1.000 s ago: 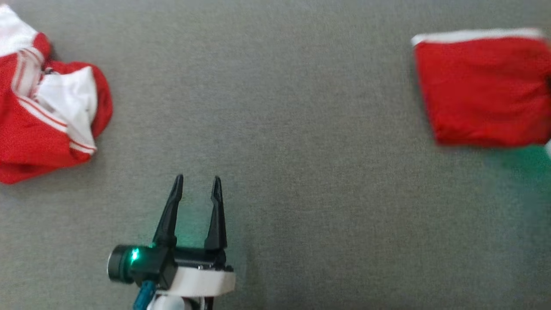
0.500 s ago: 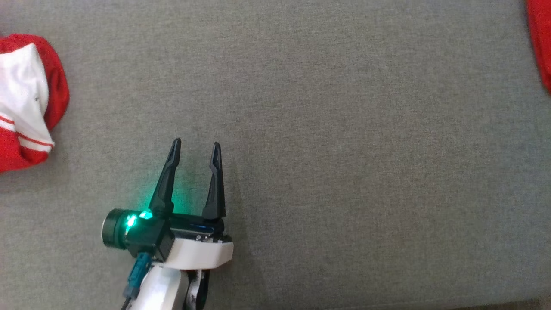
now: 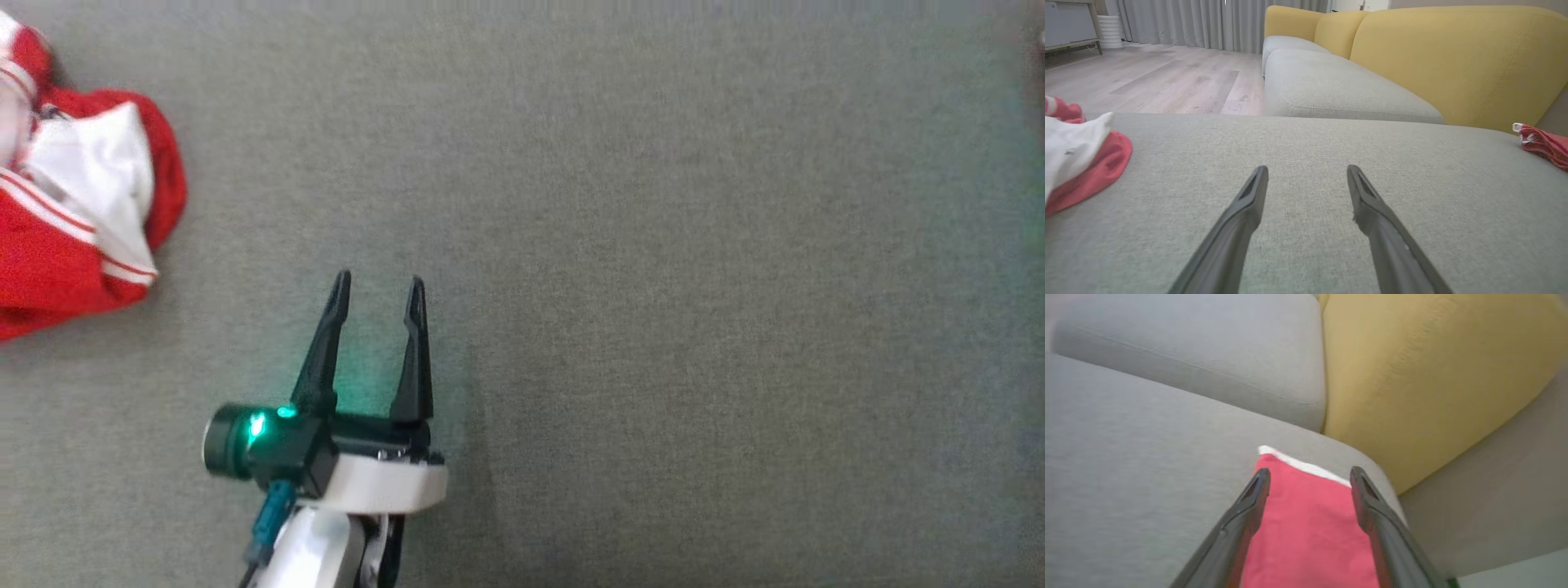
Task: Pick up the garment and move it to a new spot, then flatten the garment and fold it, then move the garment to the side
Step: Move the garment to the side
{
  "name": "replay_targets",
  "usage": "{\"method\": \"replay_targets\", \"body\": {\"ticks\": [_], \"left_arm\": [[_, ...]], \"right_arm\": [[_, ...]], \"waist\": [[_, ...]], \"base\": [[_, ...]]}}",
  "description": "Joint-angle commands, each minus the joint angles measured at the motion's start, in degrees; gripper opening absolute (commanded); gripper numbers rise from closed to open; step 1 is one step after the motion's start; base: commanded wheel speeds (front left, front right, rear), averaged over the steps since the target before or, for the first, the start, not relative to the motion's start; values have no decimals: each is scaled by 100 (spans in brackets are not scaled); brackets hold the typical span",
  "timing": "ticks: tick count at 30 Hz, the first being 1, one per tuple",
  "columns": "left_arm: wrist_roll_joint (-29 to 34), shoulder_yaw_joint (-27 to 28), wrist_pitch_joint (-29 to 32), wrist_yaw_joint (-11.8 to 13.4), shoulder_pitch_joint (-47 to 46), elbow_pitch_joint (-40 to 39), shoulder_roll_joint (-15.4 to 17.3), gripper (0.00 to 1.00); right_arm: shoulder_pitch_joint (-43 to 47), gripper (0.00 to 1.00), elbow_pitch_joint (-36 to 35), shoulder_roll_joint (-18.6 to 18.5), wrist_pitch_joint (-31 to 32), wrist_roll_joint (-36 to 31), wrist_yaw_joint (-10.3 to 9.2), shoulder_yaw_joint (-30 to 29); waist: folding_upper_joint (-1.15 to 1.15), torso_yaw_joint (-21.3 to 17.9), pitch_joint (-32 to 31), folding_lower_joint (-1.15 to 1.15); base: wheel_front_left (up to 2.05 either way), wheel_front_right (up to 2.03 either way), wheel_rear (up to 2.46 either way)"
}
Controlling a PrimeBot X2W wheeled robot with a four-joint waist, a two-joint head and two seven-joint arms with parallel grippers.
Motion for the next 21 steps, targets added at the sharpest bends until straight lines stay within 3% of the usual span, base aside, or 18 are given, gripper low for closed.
{"method": "replay_targets", "body": {"ticks": [1,11,16,21], "left_arm": [[-32,163,-29,46,164,-133,5,100],[-223,294,-29,255,741,59,5,100],[-144,476,-29,431,968,40,5,100],[72,545,-29,537,1210,-265,5,100]], "right_arm": [[375,100,-195,81,-122,-45,37,97],[1362,100,-176,1833,-1266,311,37,788],[1830,100,-111,2506,-1662,510,37,1060],[2549,100,-953,2915,-1692,325,37,791]], "waist": [[0,112,-475,0],[0,130,-1744,0],[0,104,-2317,0],[0,123,-2623,0]], "base": [[0,0,0],[0,0,0],[0,0,0],[0,0,0]]}}
